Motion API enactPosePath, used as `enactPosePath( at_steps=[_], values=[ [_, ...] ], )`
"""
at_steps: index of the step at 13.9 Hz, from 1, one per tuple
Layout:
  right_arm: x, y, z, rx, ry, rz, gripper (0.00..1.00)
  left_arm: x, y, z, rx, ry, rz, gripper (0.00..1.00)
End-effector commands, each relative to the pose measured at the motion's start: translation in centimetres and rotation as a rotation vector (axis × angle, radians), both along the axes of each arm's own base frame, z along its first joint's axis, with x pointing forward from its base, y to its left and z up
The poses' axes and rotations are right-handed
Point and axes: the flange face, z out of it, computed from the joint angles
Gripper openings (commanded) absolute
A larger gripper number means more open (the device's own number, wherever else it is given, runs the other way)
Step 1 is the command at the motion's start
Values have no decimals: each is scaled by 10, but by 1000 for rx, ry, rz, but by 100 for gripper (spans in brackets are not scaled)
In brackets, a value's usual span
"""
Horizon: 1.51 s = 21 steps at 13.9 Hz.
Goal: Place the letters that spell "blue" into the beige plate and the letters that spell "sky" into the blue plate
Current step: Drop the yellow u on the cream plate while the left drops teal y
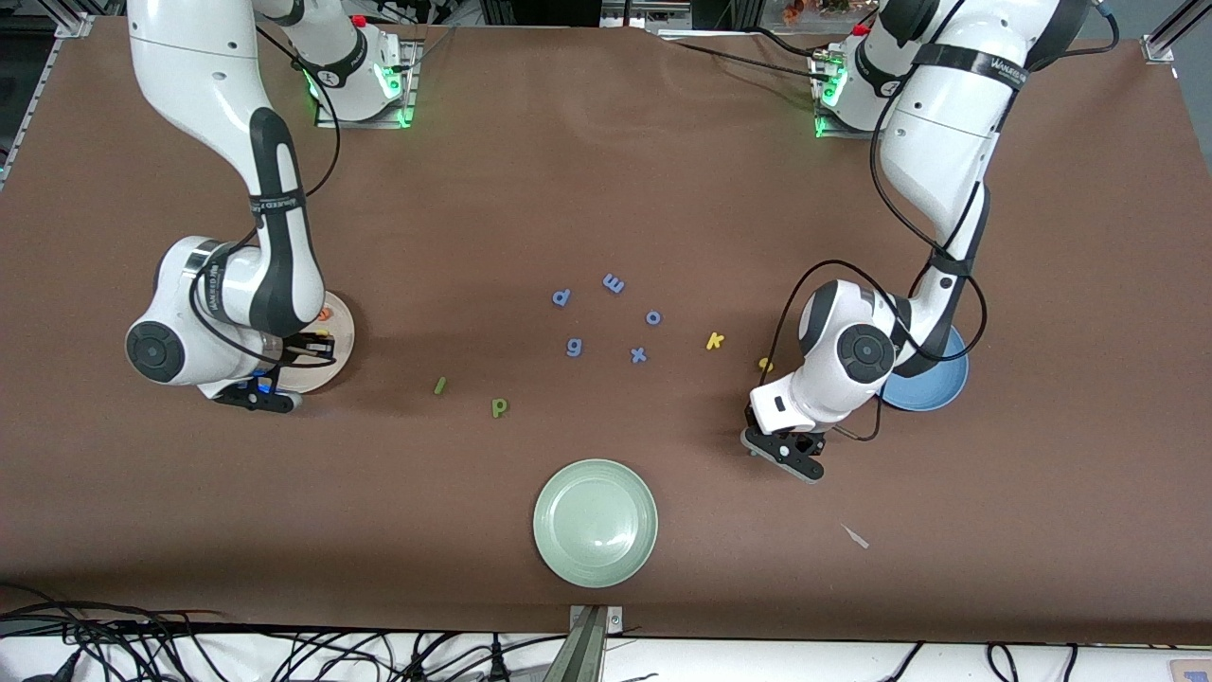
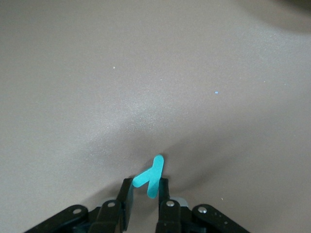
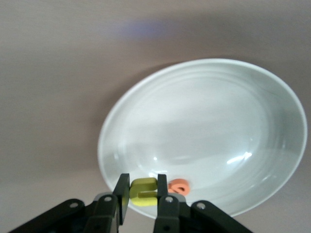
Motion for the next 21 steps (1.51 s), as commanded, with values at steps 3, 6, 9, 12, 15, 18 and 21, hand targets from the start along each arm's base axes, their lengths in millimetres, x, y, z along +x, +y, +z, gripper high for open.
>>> enactPosePath(
  at_steps=[3, 6, 9, 12, 15, 18, 21],
  values=[
    [0, 30, 9, -5, 1, 11, 100, 2, 25, 41, 9, 15, -24, 20],
    [7, 79, 18, -15, -59, 14, 100, -18, 66, 54, 36, 73, -85, 20],
    [11, 131, 11, -1, -129, -90, 100, -64, 110, 57, 55, 136, -105, 20],
    [16, 175, -5, 35, -160, -214, 100, -103, 162, 68, 62, 174, -122, 20],
    [20, 177, -17, 17, -192, -244, 100, -122, 213, 66, 57, 219, -138, 21],
    [21, 183, -28, 18, -212, -238, 100, -123, 239, 48, 50, 240, -124, 81],
    [23, 192, -38, 16, -218, -216, 98, -120, 239, 52, 51, 230, -122, 81]
  ],
)
